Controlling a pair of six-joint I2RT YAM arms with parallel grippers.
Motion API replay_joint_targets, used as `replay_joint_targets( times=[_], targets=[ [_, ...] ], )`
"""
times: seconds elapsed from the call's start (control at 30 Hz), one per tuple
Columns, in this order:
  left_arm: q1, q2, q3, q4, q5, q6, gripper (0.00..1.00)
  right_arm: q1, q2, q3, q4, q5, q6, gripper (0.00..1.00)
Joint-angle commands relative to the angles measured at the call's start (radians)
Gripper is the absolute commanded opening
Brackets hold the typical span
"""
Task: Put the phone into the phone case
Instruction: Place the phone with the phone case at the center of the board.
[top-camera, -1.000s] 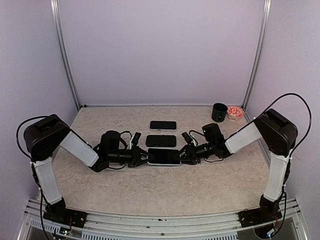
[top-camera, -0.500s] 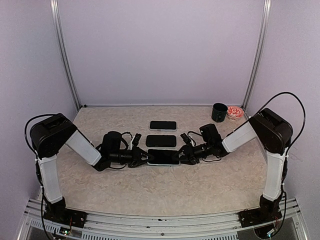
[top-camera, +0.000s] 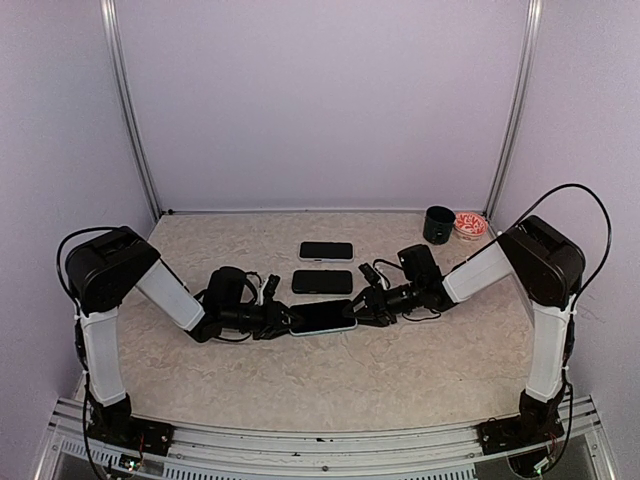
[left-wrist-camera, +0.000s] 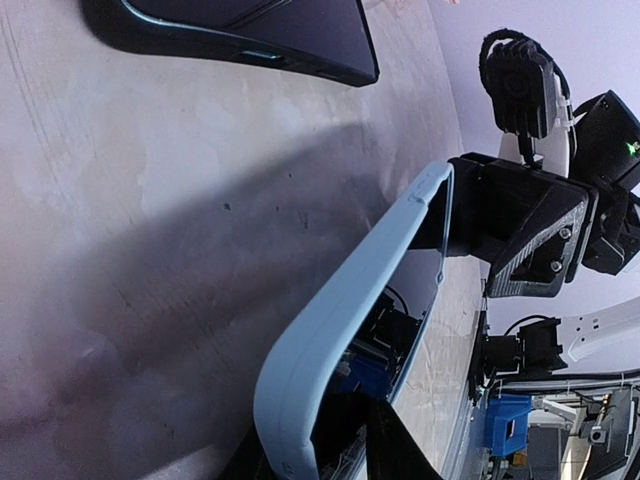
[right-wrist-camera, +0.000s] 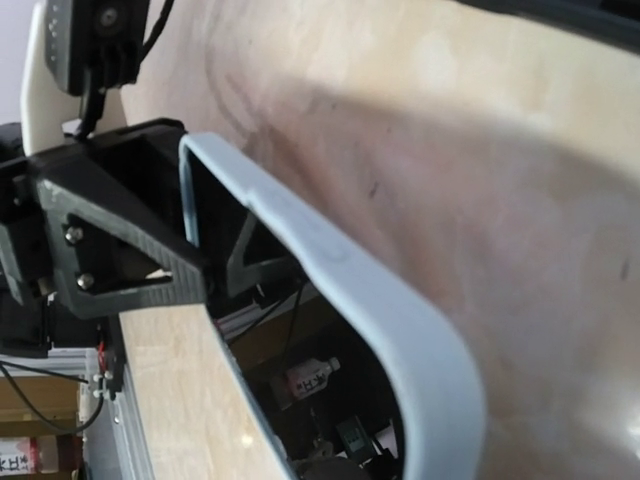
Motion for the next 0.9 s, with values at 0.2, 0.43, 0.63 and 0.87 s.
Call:
replay_joint_targets(
  times=[0.2, 0.43, 0.63, 0.87],
  targets=[
    [0.004, 0.006, 0.012, -0.104, -0.054, 0.032, 0.35, 0.010, -0.042, 0.005, 0.019, -0.039, -0.029, 0.50],
    [0.003, -0.015, -0.016, -0.118, -0.080, 0.027, 0.40, 0.013, -0.035, -0.008, 0.021, -0.031, -0.028, 0.50],
    [0.005, -0.031, -0.022, -0.152, -0.097, 0.036, 0.43, 0.030, -0.024, -0.017, 0.019, -0.017, -0.028, 0.50],
    [0.005, -0.041, -0.039, -0.156, -0.112, 0.028, 0.44, 0.041, -0.036, -0.020, -0.033, 0.029, -0.053, 0.51]
  ],
)
